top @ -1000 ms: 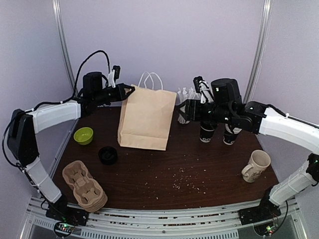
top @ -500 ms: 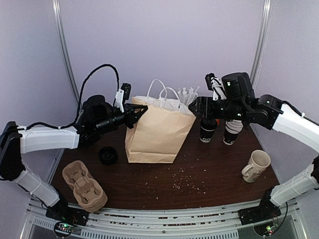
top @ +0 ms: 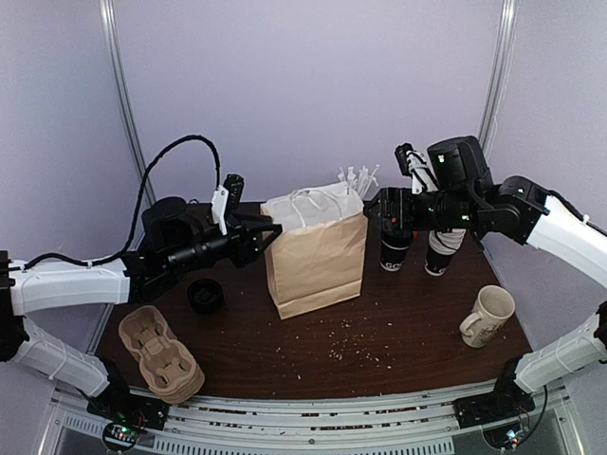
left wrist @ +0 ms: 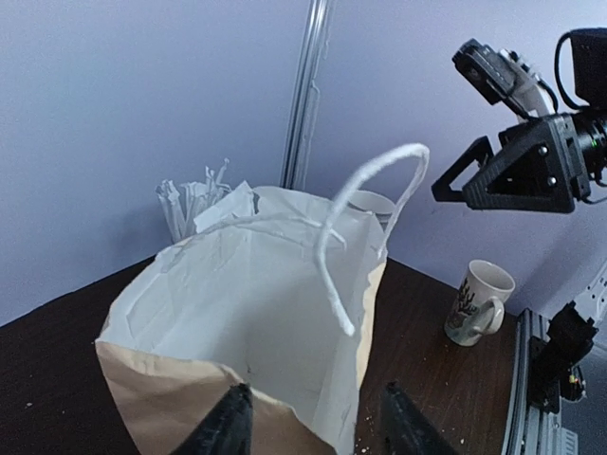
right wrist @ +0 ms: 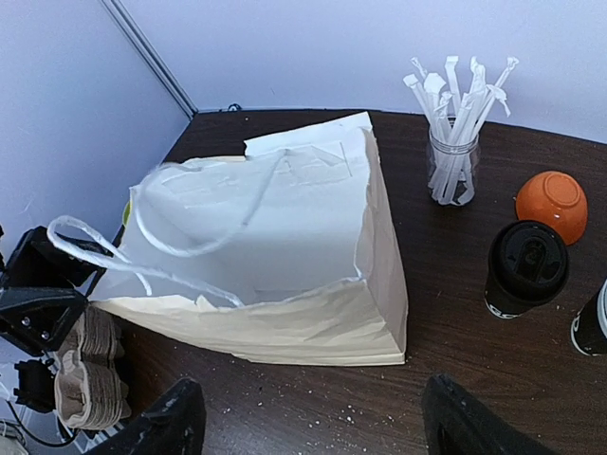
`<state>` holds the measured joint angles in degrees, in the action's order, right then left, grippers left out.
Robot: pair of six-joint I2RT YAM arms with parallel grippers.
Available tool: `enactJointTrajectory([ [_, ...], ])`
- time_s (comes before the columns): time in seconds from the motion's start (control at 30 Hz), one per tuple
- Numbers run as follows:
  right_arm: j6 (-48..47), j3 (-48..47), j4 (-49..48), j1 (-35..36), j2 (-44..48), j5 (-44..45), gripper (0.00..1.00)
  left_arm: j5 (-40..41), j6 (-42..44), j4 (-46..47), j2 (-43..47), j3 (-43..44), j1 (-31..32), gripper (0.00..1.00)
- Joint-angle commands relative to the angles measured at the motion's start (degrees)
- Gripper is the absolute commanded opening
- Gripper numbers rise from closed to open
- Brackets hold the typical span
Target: Pack the takeout coffee
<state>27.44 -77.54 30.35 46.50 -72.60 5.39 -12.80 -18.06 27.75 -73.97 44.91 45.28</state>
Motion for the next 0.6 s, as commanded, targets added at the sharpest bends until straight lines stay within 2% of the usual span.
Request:
enactJointTrajectory([
  [0.0,0.6,-0.8,0.7,-0.3,0.2,-0.7,0.81,0.7,1.0,-2.3,3.0,-2.1,1.3,0.53],
  [0.17,0.2,-3.0,2.4,-0.7,-0.6,0.7,0.84,3.5,0.1,-8.4,7.7,-2.1,1.5,0.73],
  [0.23,-0.4,-4.7,4.0,-1.5,-1.6,1.3,0.84,7.2,0.6,-13.5,9.5,-0.5,1.5,0.85],
  [0.37,-2.0,-8.4,6.5,-4.9,-5.4,-0.3,0.84,17.3,2.4,-21.5,11.1,3.4,1.5,0.96],
  [0.57,-4.2,-16.4,9.4,-7.7,-13.2,-5.5,0.81,28.1,3.4,-22.9,10.4,6.2,1.4,0.98],
])
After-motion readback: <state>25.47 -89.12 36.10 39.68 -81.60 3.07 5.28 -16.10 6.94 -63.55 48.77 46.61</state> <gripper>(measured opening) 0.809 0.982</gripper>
